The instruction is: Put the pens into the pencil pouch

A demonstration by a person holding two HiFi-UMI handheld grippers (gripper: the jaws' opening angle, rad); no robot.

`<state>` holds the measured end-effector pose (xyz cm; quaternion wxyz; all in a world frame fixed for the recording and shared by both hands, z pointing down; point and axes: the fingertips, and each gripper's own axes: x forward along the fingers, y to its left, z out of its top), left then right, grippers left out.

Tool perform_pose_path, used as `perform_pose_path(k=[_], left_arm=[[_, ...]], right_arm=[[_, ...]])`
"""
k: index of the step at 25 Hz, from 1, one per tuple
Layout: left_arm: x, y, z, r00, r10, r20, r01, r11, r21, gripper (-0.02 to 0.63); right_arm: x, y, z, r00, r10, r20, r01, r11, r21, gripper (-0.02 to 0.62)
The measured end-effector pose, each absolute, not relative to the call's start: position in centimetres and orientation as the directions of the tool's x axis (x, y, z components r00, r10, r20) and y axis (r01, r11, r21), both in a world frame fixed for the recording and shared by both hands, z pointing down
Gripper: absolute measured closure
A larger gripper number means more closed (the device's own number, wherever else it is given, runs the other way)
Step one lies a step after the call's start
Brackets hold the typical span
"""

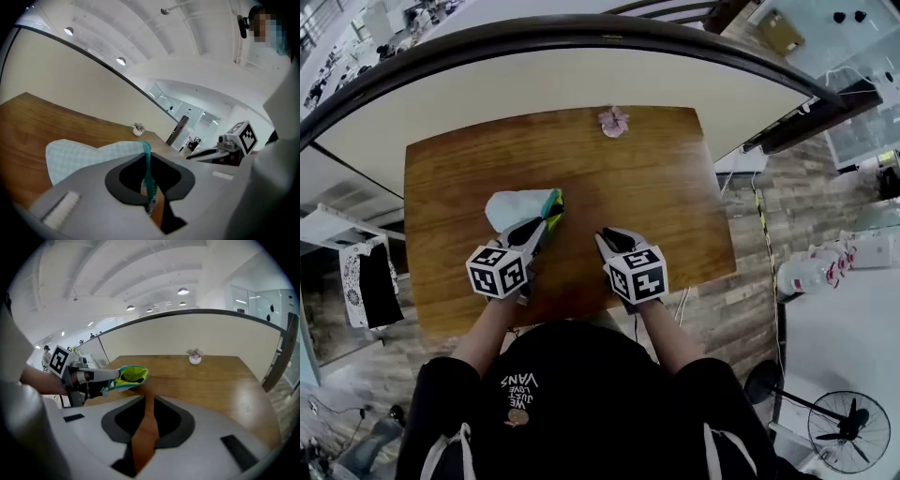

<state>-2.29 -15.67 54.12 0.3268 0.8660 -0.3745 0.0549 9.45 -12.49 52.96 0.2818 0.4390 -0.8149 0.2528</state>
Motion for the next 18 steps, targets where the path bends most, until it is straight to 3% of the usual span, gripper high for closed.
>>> perform_pose_path(k=[18], left_arm=[[1.4,-22.6,60.5,0.64,-0.589,0.493,-0.768,-0.484,0.42,0.563]], right_arm=[[17.2,-7.6,55.5,-0.339,-0.605,0.721,-0.939,0.27,-0.214,0.548]])
